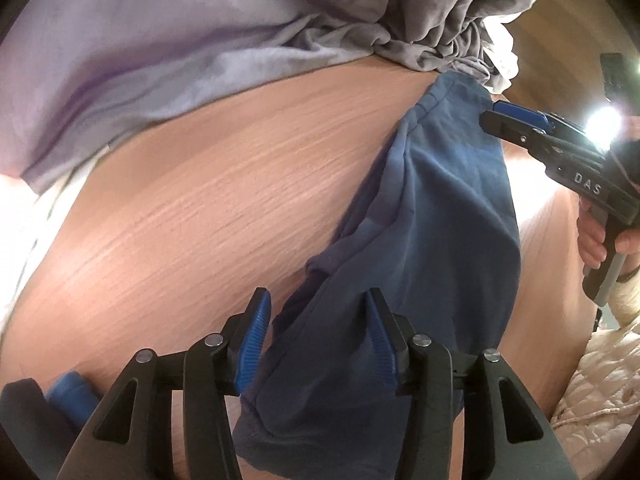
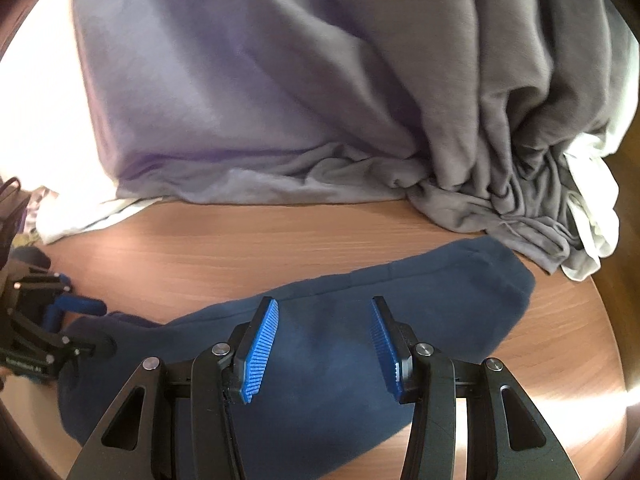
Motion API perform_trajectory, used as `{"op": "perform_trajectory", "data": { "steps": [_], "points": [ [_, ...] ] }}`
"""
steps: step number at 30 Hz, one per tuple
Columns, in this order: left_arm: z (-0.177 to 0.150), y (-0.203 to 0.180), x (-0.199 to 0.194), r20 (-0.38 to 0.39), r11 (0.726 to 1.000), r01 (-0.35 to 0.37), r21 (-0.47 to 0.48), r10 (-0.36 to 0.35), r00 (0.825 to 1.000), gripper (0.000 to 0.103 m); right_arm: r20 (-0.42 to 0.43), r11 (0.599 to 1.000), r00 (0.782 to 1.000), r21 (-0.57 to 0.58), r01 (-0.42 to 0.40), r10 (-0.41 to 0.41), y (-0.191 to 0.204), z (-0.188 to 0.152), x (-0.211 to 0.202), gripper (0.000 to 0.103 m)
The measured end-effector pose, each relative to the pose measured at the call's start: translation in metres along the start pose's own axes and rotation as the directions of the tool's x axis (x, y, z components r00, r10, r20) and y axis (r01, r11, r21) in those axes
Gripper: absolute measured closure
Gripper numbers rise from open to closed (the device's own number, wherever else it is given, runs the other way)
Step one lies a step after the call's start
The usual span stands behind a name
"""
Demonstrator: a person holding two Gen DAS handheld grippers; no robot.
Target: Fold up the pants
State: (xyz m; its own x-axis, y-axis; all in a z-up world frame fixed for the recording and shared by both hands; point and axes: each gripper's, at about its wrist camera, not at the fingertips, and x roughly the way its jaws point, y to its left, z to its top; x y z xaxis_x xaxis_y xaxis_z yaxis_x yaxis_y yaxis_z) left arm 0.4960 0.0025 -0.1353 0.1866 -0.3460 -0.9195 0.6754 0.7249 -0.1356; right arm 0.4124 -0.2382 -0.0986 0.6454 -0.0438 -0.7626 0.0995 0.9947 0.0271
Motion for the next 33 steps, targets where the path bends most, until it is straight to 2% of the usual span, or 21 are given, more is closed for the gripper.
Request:
{"op": "perform_trajectory", "data": {
  "steps": [1,2,5,7,10,13,17,19,22,24,25,27,30,31,33],
  "points": [
    [-0.002,0.002,0.001,-0.004,1.000,0.014,-0.010,-0.014,1.000,0.061,0.002,1.000,1.000,-0.005,-0.006,0.006,0.004,-0.001,-0.001,0.056],
    [-0.003,0.003,0.001,0.000,0.999,0.026,-0.022,-0.026,1.000,0.074,0.000,1.000,1.000,-0.008,-0.011,0.011,0.008,-0.001,0.000,0.056],
    [-0.009,0.003,-0.006,0.028,0.998,0.025,-0.060,-0.024,0.999,0.082,-0.003,1.000,1.000,-0.009,-0.024,0.024,0.012,-0.001,0.003,0.056],
    [-0.013,-0.001,-0.014,0.048,0.995,0.007,-0.097,-0.002,0.999,0.083,-0.007,1.000,1.000,-0.007,-0.030,0.030,0.013,-0.001,0.004,0.056],
    [-0.018,-0.003,-0.024,0.044,0.978,-0.062,-0.201,0.072,0.996,0.082,-0.013,0.999,0.999,0.013,-0.044,0.044,0.010,0.000,0.007,0.056],
    [-0.024,0.001,-0.017,0.005,0.943,-0.152,-0.297,0.161,0.987,0.080,-0.024,0.998,0.998,0.044,-0.050,0.051,0.004,0.000,0.012,0.056],
    [-0.033,0.003,-0.004,-0.033,0.921,-0.206,-0.330,0.207,0.978,0.075,-0.034,0.998,0.999,0.054,-0.021,0.023,-0.003,-0.001,0.018,0.056],
    [-0.034,0.000,-0.004,-0.031,0.920,-0.221,-0.324,0.223,0.974,0.074,-0.035,0.999,0.999,0.052,-0.004,0.006,-0.006,-0.002,0.019,0.056],
    [-0.033,-0.004,-0.004,-0.043,0.915,-0.264,-0.307,0.263,0.964,0.066,-0.039,0.998,0.999,0.055,0.006,-0.004,-0.011,-0.004,0.019,0.056],
    [-0.032,-0.008,-0.008,-0.038,0.907,-0.317,-0.279,0.319,0.947,0.056,-0.045,0.998,0.999,0.057,0.012,-0.009,-0.014,-0.006,0.020,0.056],
    [-0.030,-0.010,-0.009,-0.032,0.904,-0.334,-0.268,0.338,0.941,0.056,-0.049,0.998,0.999,0.059,0.016,-0.013,-0.015,-0.007,0.019,0.056],
    [-0.028,-0.026,-0.025,0.032,0.897,-0.385,-0.217,0.401,0.916,0.054,-0.044,0.998,0.999,0.060,0.019,-0.016,-0.017,-0.009,0.016,0.056],
    [-0.019,-0.051,-0.046,0.160,0.901,-0.417,-0.119,0.432,0.888,0.043,-0.016,0.998,1.000,0.063,0.008,-0.007,-0.022,-0.012,0.004,0.056],
    [-0.016,-0.056,-0.048,0.185,0.904,-0.417,-0.098,0.428,0.884,0.043,-0.003,0.998,1.000,0.065,0.006,-0.006,-0.025,-0.012,-0.001,0.056],
    [-0.002,-0.073,-0.051,0.241,0.922,-0.386,-0.018,0.379,0.893,0.043,0.027,0.998,1.000,0.069,-0.001,-0.001,-0.032,-0.013,-0.013,0.054]
  ]
}}
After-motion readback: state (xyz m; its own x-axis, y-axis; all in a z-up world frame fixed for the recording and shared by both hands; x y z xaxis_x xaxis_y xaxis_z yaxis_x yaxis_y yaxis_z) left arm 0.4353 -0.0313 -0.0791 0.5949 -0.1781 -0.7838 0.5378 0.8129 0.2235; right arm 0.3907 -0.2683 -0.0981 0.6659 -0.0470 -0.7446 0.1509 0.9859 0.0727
